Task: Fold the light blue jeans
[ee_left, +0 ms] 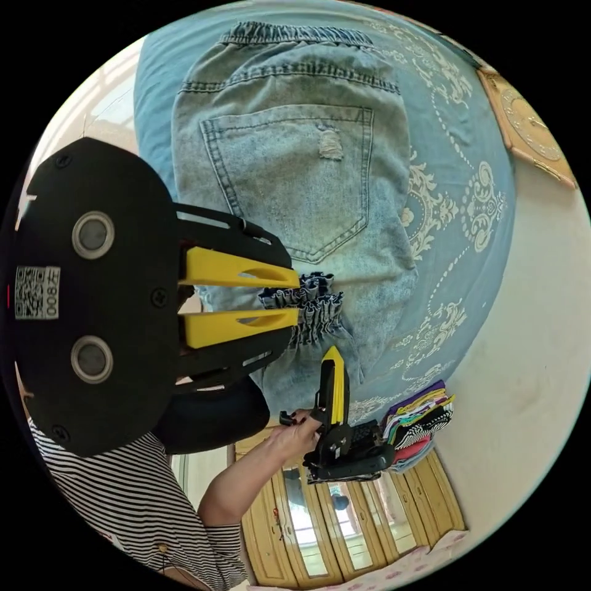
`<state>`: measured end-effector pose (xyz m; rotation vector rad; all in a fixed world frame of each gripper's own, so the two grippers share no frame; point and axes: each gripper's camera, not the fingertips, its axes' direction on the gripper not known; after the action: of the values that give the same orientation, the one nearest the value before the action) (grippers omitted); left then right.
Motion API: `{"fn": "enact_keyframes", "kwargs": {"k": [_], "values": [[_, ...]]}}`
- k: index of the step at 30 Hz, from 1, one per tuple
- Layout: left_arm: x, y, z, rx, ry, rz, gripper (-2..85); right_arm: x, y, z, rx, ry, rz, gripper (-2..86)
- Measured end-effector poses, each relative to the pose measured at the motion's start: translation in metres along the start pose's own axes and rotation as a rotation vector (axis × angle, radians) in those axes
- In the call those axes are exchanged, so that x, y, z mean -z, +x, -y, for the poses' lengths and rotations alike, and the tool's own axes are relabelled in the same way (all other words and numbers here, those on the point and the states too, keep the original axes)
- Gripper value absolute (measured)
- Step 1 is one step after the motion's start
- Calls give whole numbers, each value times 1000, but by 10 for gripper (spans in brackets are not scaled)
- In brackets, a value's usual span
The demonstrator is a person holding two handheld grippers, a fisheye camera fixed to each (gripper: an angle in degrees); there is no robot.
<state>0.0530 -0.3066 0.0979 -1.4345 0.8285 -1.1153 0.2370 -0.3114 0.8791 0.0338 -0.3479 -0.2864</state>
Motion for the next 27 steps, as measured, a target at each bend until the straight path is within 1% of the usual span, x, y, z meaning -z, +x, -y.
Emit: {"fn": "enact_keyframes", "kwargs": {"k": [2,4,5,6,7,8,10,12,15,17,20,21,22,24,25,27], "values": [[6,18,-9,-47,40,5,48,17,-8,-13,17,67,0,2],[-8,42,-17,-117,3,31,34,24,-16,-26,38,104,52,2],[-15,46,-19,-128,-20,44,30,20,-21,-33,54,95,75,2],[-33,53,-20,-138,-80,72,23,14,-23,-36,55,76,74,2],[-54,57,-21,-146,-163,112,16,-2,-26,-38,58,11,57,2],[-65,57,-23,-141,-208,139,12,-23,-27,-39,54,-64,34,2],[-73,59,-30,-116,-193,117,6,-27,-23,-43,41,-28,38,2],[-73,61,-36,-81,-210,81,4,-25,-15,-42,8,-51,92,2],[-63,79,-49,-117,-160,81,2,-5,3,-62,-49,27,124,2],[-60,94,-54,-151,-127,49,2,12,28,-92,-137,92,129,2],[-70,117,-55,-183,-98,67,2,11,61,-130,-249,68,96,2],[-81,123,-54,-187,-118,64,3,6,66,-135,-266,41,91,3],[-97,126,-53,-182,-156,51,3,-6,76,-142,-285,-25,119,4],[-117,130,-56,-177,-206,59,4,-13,88,-150,-314,-14,175,5],[-118,133,-59,-150,-190,44,6,-14,96,-152,-331,-21,205,6],[-115,142,-66,-152,-177,43,9,-4,106,-159,-358,44,231,10]]}}
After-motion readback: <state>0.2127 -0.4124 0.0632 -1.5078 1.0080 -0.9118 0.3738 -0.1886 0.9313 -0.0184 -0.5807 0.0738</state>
